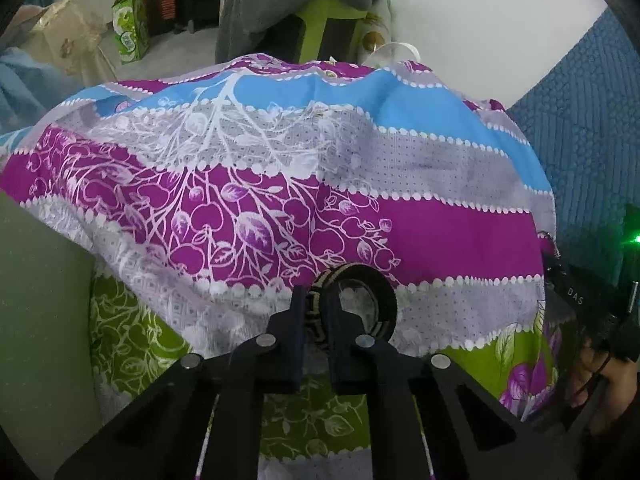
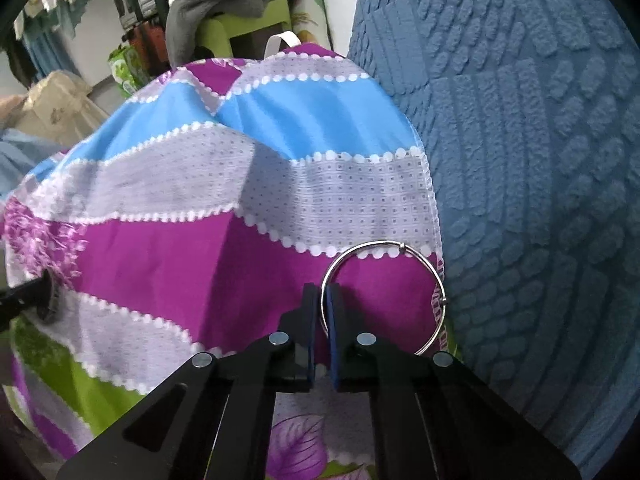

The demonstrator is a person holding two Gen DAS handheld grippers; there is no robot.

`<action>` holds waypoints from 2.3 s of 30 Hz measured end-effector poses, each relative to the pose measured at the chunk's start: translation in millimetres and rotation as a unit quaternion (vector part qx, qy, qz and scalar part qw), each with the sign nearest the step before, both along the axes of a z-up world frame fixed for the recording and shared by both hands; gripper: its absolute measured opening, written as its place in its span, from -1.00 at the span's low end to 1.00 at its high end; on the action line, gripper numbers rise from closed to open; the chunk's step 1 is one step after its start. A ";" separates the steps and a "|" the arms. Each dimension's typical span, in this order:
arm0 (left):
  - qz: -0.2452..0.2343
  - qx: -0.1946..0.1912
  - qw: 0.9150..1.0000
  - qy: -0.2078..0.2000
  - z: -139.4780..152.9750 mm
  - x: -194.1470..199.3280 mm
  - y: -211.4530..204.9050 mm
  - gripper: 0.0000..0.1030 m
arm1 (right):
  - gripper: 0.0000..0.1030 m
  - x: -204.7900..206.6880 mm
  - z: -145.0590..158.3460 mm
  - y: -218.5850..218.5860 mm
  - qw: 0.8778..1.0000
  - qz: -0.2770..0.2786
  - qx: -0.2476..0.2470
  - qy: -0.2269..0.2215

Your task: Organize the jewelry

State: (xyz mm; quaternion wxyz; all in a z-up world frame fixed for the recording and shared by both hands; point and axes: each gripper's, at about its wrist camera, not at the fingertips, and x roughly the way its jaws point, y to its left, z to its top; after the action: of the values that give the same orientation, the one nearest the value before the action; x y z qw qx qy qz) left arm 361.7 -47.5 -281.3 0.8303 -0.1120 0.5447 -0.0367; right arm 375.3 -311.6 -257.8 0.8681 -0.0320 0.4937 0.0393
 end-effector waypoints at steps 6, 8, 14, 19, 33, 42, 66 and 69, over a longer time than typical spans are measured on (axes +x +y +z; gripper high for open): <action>0.008 -0.013 1.000 -0.010 17.9 -12.7 6.7 -0.89 | -0.95 -19.6 21.5 6.2 0.999 0.003 0.032 -0.013; 0.009 -0.016 1.000 -0.014 25.4 -17.3 7.8 -0.89 | -0.95 -28.3 28.7 8.4 0.999 0.005 0.039 -0.015; 0.013 -0.021 0.999 -0.033 53.3 -36.8 13.2 -0.89 | -0.97 -53.1 47.7 25.2 0.998 0.016 0.054 -0.025; 0.011 -0.020 0.998 -0.051 78.5 -58.4 19.6 -0.89 | -0.97 -69.1 56.3 33.9 0.997 0.021 0.061 -0.034; 0.029 -0.020 0.997 -0.070 105.7 -91.1 34.8 -0.89 | 0.39 -23.9 6.5 12.2 0.999 -0.014 0.033 0.013; 0.040 -0.017 0.996 -0.075 110.9 -92.4 41.9 -0.89 | 0.59 -9.7 -11.9 17.2 1.000 -0.009 0.000 0.025; 0.052 -0.032 0.995 -0.085 124.0 -107.0 52.5 -0.88 | 0.29 -51.6 5.4 26.6 0.996 -0.007 0.053 0.067; 0.053 -0.035 0.994 -0.087 125.9 -111.9 54.0 -0.88 | 0.30 -58.3 6.5 32.9 0.996 -0.002 0.049 0.071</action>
State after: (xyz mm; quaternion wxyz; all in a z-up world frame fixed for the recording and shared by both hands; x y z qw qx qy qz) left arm 249.9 6.5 -155.4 0.8711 -0.1661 0.4617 -0.0216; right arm 316.9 -278.7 -251.3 0.8316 0.0148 0.5515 0.0639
